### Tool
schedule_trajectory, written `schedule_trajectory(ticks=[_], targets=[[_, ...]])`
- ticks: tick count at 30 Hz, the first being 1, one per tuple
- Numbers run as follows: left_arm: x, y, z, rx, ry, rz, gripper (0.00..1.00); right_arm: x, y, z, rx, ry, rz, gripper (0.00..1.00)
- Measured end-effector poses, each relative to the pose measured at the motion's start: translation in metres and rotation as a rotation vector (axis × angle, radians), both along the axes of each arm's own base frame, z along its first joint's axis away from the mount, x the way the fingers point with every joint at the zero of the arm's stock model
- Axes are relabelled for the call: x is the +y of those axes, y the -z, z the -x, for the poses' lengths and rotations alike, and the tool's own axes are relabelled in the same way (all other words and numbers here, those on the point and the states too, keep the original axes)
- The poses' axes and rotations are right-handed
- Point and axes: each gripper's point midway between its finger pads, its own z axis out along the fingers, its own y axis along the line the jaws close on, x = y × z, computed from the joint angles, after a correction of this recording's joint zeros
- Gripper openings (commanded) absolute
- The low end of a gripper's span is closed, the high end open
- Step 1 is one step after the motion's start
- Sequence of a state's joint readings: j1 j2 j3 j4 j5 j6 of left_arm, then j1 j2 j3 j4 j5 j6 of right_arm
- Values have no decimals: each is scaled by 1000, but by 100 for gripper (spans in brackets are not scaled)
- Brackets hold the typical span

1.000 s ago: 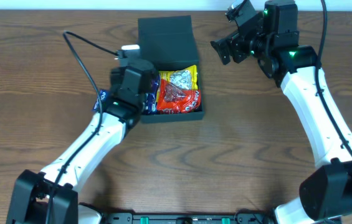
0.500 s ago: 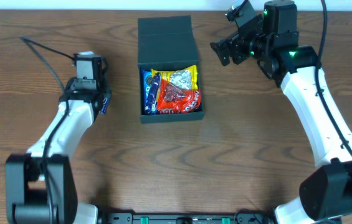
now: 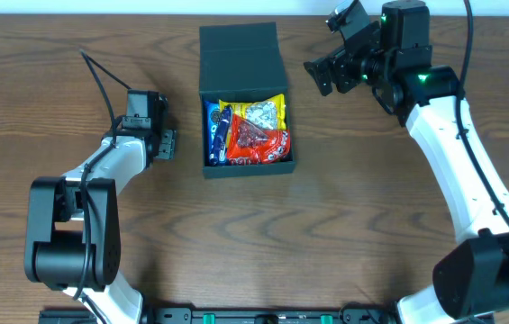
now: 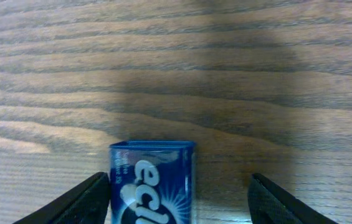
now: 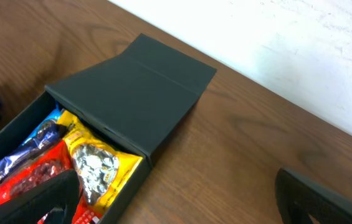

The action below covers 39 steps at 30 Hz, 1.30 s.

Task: Pack container
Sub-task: 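Grasp the blue Eclipse mint tin with the left gripper, then drop the Eclipse tin into the box with the left gripper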

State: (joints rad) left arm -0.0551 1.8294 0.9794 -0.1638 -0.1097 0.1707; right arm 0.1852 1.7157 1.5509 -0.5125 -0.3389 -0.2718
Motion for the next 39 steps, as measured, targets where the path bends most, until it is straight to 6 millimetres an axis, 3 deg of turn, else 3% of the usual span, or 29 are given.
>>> schedule_trajectory(ticks=[7, 13, 16, 23, 27, 30, 33, 39], targets=[[-3, 4, -2, 1, 19, 8, 55, 0, 0, 0, 1, -1, -1, 99], [-4, 4, -6, -11, 27, 10, 26, 0, 0, 0, 1, -1, -1, 99], [-4, 3, -8, -20, 27, 10, 7, 0, 0, 0, 1, -1, -1, 99], [-5, -3, -17, -69, -84, 74, 5, 0, 0, 0, 0, -1, -1, 99], [-13, -30, -40, -149, -108, 118, 6, 0, 0, 0, 0, -1, -1, 99], [-34, -69, -61, -245, -72, 161, 6, -1, 0, 0, -1, 5, 4, 99], [-73, -110, -75, -336, 25, 210, 6, -3, 1, -1, -3, 15, 11, 99], [-154, -131, -71, -381, 241, 313, 6, -9, 2, -4, -7, 46, 36, 99]])
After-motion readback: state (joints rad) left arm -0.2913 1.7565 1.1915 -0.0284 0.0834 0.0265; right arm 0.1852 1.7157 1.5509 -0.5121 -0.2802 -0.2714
